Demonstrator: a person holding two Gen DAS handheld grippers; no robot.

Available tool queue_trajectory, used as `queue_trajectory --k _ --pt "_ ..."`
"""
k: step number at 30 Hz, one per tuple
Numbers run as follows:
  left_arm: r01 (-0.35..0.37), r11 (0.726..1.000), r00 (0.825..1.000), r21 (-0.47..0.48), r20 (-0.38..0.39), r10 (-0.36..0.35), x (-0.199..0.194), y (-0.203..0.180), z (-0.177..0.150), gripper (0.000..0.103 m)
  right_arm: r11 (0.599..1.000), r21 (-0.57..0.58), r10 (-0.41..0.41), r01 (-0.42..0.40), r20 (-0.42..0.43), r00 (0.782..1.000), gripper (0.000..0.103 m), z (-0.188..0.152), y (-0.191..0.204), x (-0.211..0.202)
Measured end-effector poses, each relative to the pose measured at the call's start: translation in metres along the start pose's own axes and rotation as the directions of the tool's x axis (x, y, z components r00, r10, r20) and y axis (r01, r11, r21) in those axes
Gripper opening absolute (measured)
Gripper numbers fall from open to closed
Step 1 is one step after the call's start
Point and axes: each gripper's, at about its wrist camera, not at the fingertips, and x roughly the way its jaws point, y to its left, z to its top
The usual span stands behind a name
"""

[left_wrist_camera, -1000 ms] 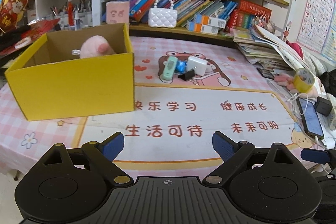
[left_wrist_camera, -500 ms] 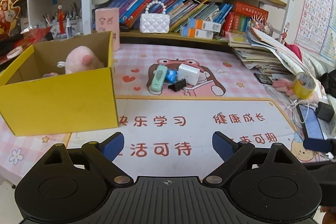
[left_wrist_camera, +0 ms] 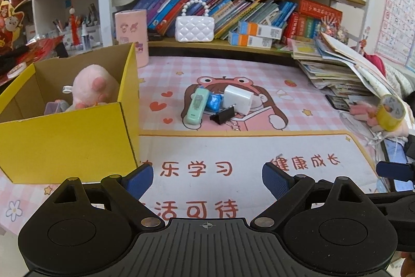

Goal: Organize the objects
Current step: 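Move both tools down toward the white charger and mint-green bottle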

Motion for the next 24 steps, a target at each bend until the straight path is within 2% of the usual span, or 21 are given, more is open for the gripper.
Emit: queue_trajectory --k 16,21,24 --pt "-0.096 0.994 0.994 -0.054 0.037 0.098 0.007 -0.013 0.020 0.093 0.998 -0.050 0.029 -0.027 0.040 0.999 0.095 0.029 -0.017 0.019" --pt "-0.160 0.987 0.985 -0.018 0.056 0.160 0.005 -0.015 0.027 0.092 0.999 -0.024 0.047 -0.046 0.050 0.998 0.095 0.038 -0.029 0.027" --pt "-0.184 0.983 0.982 -0.016 0.033 0.184 0.008 -0.014 0.027 0.092 0.998 -0.010 0.061 -0.061 0.032 0.998 0.095 0.044 -0.036 0.038"
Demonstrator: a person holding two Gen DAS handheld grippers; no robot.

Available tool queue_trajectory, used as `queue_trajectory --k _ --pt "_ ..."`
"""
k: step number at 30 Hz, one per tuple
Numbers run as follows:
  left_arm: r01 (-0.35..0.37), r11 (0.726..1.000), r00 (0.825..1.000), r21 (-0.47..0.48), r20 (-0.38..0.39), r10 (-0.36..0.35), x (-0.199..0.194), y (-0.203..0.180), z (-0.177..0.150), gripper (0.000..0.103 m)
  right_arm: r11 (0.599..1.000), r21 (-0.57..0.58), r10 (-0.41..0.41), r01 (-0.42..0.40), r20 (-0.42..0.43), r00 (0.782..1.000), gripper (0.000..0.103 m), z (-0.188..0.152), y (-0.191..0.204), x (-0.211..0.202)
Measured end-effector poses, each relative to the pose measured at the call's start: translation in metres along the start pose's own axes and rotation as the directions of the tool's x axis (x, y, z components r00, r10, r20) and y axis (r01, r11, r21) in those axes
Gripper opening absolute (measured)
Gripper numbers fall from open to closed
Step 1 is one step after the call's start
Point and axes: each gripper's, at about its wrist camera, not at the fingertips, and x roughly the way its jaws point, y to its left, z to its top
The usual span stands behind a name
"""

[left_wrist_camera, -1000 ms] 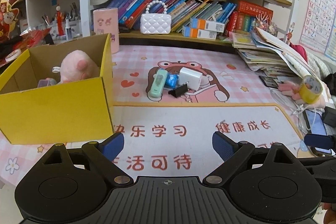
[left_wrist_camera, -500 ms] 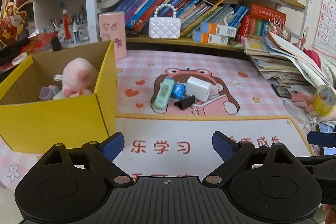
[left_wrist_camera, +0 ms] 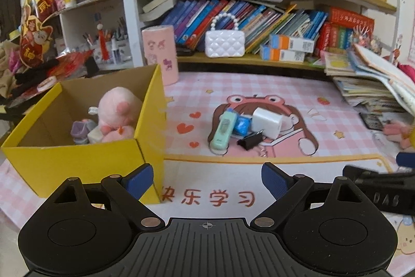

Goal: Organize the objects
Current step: 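Move both tools down toward the white charger and mint-green bottle, then grasp the white charger with the right tool while the left tool grasps the mint-green bottle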

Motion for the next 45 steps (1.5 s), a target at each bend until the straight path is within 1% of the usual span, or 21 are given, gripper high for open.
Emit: queue_trajectory --k 1,2,4,5,6,11,13,17,20,23,26,30,32,35,42,45 --pt "-0.004 1.000 1.000 -0.002 -0.008 0.004 0.002 0.000 0.000 0.091 1.000 -0.007 0.009 -0.009 0.000 1.000 0.095 0.002 -0.002 0.003" --pt "-0.007 1.000 1.000 -0.002 -0.013 0.007 0.003 -0.001 -0.001 0.087 1.000 -0.016 0.015 -0.015 0.000 1.000 0.095 0.004 -0.002 0.005" --pt "-0.008 1.000 1.000 0.006 -0.020 0.008 0.007 -0.003 0.000 0.083 0.999 -0.031 0.025 -0.024 0.001 1.000 0.094 0.008 -0.003 0.011" --pt "-0.010 1.000 1.000 0.006 -0.020 0.010 0.008 -0.005 -0.001 0.079 0.999 -0.033 0.031 -0.031 0.001 1.000 0.094 0.010 -0.004 0.014" --pt "-0.008 1.000 1.000 0.003 -0.018 0.009 0.009 -0.006 0.000 0.071 0.999 -0.031 0.038 -0.038 0.000 0.999 0.093 0.012 -0.005 0.018" --pt "0.010 1.000 1.000 0.025 -0.008 -0.010 0.017 -0.019 0.006 0.056 0.997 -0.021 0.071 -0.071 -0.005 0.997 0.085 0.022 -0.008 0.037" --pt "0.008 0.999 1.000 0.037 -0.012 -0.008 0.024 -0.025 0.011 0.052 0.996 -0.016 0.085 -0.085 -0.005 0.996 0.085 0.027 -0.009 0.045" --pt "-0.007 1.000 1.000 0.018 -0.017 0.007 0.044 -0.031 0.024 0.051 0.994 -0.017 0.108 -0.108 -0.004 0.994 0.081 0.034 -0.013 0.059" --pt "-0.022 1.000 1.000 0.016 -0.017 0.022 0.060 -0.034 0.033 0.046 0.991 -0.022 0.131 -0.132 -0.009 0.991 0.078 0.040 -0.016 0.072" --pt "-0.038 0.999 0.999 0.002 -0.017 0.038 0.073 -0.034 0.041 0.046 0.987 -0.032 0.155 -0.156 -0.017 0.988 0.072 0.044 -0.016 0.084" --pt "-0.059 0.998 0.998 -0.009 -0.030 0.059 0.084 -0.033 0.046 0.046 0.983 -0.045 0.178 -0.179 -0.023 0.984 0.071 0.049 -0.015 0.097" --pt "-0.076 0.997 0.996 -0.020 -0.055 0.075 0.094 -0.031 0.048 0.046 0.975 -0.061 0.211 -0.213 -0.035 0.977 0.071 0.057 -0.011 0.115" --pt "-0.086 0.996 0.995 -0.001 -0.060 0.086 0.098 -0.033 0.048 0.046 0.967 -0.089 0.235 -0.237 -0.030 0.971 0.071 0.061 -0.007 0.122" --pt "-0.090 0.996 0.994 -0.002 -0.068 0.090 0.100 -0.033 0.049 0.046 0.955 -0.135 0.264 -0.265 -0.029 0.964 0.071 0.066 0.001 0.136" --pt "-0.097 0.995 0.993 0.012 -0.073 0.098 0.109 -0.032 0.051 0.046 0.933 -0.200 0.297 -0.300 -0.045 0.954 0.071 0.077 0.017 0.159" --pt "-0.107 0.994 0.991 0.010 -0.082 0.107 0.113 -0.029 0.051 0.046 0.920 -0.226 0.313 -0.322 -0.072 0.947 0.071 0.080 0.025 0.171"
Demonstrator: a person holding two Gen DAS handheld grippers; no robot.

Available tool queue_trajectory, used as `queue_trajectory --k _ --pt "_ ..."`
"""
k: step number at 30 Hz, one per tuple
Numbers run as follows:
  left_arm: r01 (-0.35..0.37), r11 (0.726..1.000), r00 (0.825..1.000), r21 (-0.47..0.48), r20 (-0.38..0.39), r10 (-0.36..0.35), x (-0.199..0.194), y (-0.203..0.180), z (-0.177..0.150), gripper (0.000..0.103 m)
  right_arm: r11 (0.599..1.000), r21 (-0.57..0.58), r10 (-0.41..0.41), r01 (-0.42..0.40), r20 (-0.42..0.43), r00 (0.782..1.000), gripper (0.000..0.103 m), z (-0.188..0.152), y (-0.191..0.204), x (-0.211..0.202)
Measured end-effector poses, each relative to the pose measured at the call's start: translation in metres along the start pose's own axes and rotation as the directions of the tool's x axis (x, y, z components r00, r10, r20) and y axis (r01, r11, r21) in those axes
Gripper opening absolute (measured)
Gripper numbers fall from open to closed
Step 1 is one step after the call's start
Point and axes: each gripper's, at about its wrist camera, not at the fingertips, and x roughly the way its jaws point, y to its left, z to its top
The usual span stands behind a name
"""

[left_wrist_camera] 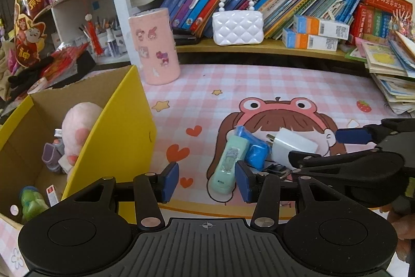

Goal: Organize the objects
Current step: 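Grasp the white charger with the right tool while the left tool grasps the mint-green bottle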

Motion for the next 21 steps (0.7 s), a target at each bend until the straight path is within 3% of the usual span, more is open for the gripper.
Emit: queue_trajectory --k 7,12,14,19,21 --pt "0.000 1.000 1.000 0.007 -0.016 0.000 0.007 0.002 0.002 0.046 0.998 -0.015 0.053 -0.054 -0.024 0.998 0.068 0.005 0.000 0.023" --pt "0.017 1.000 1.000 0.012 -0.022 -0.017 0.013 -0.003 0.003 0.046 0.991 -0.018 0.132 -0.133 -0.046 0.990 0.031 0.004 0.000 0.028" --pt "0.024 1.000 0.999 0.012 -0.027 -0.024 0.017 -0.005 0.003 0.046 0.988 -0.002 0.153 -0.153 -0.041 0.987 0.025 0.002 -0.003 0.025" --pt "0.047 0.999 0.997 0.028 -0.057 -0.045 0.035 -0.013 0.003 0.046 0.990 0.102 0.101 -0.099 -0.014 0.995 0.024 -0.008 -0.021 0.002" --pt "0.056 0.998 0.995 0.021 -0.079 -0.054 0.044 -0.014 0.003 0.038 0.987 0.138 0.090 -0.088 -0.005 0.996 0.024 -0.014 -0.027 -0.009"
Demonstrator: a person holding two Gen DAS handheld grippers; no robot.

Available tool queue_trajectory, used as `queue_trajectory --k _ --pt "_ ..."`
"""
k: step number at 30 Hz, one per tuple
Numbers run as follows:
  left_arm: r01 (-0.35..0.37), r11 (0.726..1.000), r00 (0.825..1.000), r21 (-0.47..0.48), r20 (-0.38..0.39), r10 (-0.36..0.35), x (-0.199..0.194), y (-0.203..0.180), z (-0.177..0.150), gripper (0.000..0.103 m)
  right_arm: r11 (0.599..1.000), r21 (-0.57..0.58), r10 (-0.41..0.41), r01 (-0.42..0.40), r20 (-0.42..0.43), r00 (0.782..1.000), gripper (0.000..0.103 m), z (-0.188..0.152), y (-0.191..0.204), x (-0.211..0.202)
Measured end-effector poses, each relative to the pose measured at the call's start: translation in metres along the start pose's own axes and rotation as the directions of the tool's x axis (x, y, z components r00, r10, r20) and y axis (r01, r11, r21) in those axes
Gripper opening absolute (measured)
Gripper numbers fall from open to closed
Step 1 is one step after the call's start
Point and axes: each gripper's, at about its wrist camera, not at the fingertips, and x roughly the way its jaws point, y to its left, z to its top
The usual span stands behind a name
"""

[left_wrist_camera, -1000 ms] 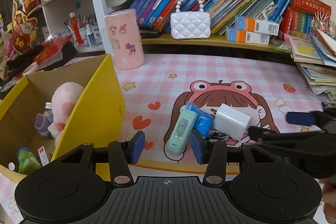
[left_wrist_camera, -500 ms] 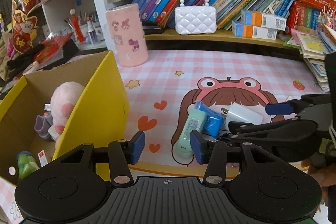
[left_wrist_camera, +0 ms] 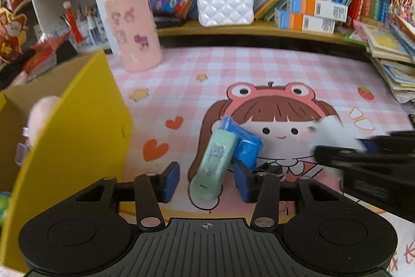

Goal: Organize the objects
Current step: 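Grasp the white charger with the right tool while the left tool grasps the mint-green bottle, then lift the charger and bottle with both tools toward the yellow box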

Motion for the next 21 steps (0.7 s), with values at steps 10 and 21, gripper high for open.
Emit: queue_trajectory --k 10,21 --pt "0.052 0.998 0.999 -0.022 -0.008 -0.052 0.021 0.008 -0.001 0.024 0.994 0.108 -0.023 0.019 0.030 0.999 0.024 -0.032 0.002 -0.061" --pt "0.145 0.989 0.987 -0.003 0.068 -0.145 -0.039 0.015 -0.017 0.024 0.987 0.135 -0.090 0.087 0.015 0.996 0.024 -0.073 0.042 -0.106"
